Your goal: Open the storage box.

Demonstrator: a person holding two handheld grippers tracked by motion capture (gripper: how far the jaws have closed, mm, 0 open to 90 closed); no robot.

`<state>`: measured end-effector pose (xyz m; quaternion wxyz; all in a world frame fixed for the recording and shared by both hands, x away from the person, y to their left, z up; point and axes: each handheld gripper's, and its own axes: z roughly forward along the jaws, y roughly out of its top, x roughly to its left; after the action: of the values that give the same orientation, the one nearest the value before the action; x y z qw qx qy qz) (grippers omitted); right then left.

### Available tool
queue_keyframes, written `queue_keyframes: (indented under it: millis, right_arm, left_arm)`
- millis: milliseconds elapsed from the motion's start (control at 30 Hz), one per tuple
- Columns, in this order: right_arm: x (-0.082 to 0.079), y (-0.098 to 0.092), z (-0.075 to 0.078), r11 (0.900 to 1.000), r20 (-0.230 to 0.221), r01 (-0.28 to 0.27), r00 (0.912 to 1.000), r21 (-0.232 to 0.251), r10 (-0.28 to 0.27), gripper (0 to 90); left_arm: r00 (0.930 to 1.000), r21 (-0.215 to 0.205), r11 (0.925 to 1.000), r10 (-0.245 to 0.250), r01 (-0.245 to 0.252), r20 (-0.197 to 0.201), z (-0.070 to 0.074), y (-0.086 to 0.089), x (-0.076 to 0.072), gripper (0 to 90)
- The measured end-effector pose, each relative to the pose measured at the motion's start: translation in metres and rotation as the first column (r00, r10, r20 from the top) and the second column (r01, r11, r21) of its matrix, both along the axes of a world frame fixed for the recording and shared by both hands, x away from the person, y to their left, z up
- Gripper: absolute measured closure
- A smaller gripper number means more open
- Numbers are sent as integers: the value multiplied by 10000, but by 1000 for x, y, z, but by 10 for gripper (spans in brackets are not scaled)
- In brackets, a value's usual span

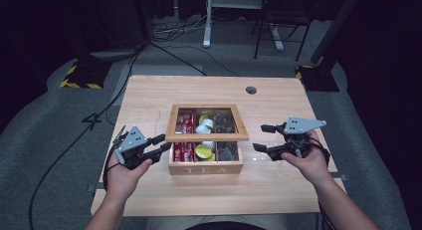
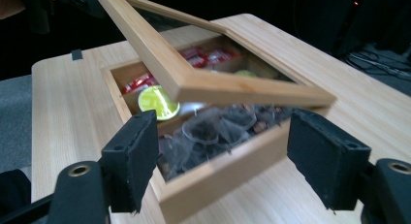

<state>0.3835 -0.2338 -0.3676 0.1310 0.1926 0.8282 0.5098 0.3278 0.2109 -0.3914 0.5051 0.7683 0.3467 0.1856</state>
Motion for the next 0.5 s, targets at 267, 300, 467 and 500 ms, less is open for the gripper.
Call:
queue_keyframes:
  millis: [267, 300, 467, 500]
  right_arm:
    - [10, 26, 1, 9989, -86, -445, 9990, -157, 444, 282]
    - [10, 28, 1, 9985, -43, -492, 9988, -230, 491, 283]
    - [11, 38, -1, 9975, 166, -505, 9985, -502, 514, 326]
    - [12, 39, -1, 9976, 216, -411, 9989, -563, 424, 332]
  left_arm:
    - [10000, -126, 9999, 30, -31, -1, 3, 0, 2, 648]
    - [10000, -107, 9999, 14, -14, 18, 3, 1, 2, 648]
    - [10000, -180, 9998, 20, -21, -34, 3, 1, 3, 647]
    - [10000, -166, 9999, 9, -10, -35, 3, 1, 3, 647]
